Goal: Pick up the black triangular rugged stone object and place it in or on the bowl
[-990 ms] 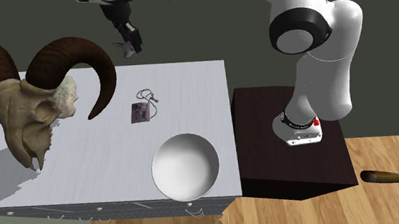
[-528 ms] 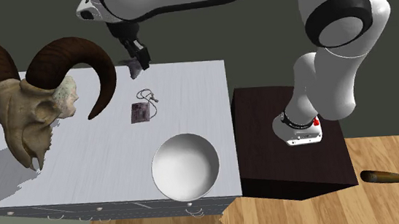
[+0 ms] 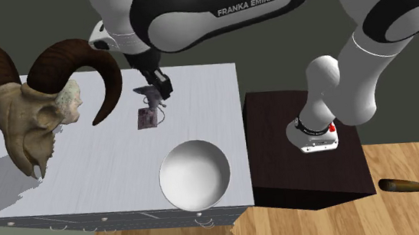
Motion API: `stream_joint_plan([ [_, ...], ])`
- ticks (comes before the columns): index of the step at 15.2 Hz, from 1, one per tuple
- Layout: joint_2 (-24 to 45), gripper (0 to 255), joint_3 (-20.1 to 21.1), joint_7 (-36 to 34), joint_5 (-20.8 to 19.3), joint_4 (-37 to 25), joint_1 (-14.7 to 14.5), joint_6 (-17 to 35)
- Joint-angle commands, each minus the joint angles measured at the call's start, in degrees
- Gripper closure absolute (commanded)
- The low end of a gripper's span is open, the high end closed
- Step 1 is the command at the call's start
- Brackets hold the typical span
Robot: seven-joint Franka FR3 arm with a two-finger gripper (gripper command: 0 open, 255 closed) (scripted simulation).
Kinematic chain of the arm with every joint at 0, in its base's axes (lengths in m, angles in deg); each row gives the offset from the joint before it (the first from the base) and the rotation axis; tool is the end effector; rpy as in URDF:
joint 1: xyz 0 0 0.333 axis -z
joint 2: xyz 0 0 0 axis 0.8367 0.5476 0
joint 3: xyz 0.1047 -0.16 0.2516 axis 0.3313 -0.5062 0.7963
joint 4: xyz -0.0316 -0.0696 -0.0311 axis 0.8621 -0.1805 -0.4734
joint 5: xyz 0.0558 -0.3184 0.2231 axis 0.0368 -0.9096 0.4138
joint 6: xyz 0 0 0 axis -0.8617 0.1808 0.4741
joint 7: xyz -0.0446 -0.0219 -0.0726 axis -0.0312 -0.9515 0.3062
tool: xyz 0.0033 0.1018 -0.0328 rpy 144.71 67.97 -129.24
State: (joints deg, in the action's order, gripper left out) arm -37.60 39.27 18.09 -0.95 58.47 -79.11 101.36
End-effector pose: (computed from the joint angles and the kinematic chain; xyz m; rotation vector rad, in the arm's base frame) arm 0.5478 0.0952 0.5912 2.8920 1.1968 -0.0346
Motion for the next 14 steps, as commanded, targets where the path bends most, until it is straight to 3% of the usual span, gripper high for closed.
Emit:
stream_joint_plan([
  [1,-1.4,255,1.4,-2.8,-0.2,1.9,-1.3,0.5],
  [14,-5.6,255,11.1,-20.8,0.4,6.4,-9.6,0.5],
])
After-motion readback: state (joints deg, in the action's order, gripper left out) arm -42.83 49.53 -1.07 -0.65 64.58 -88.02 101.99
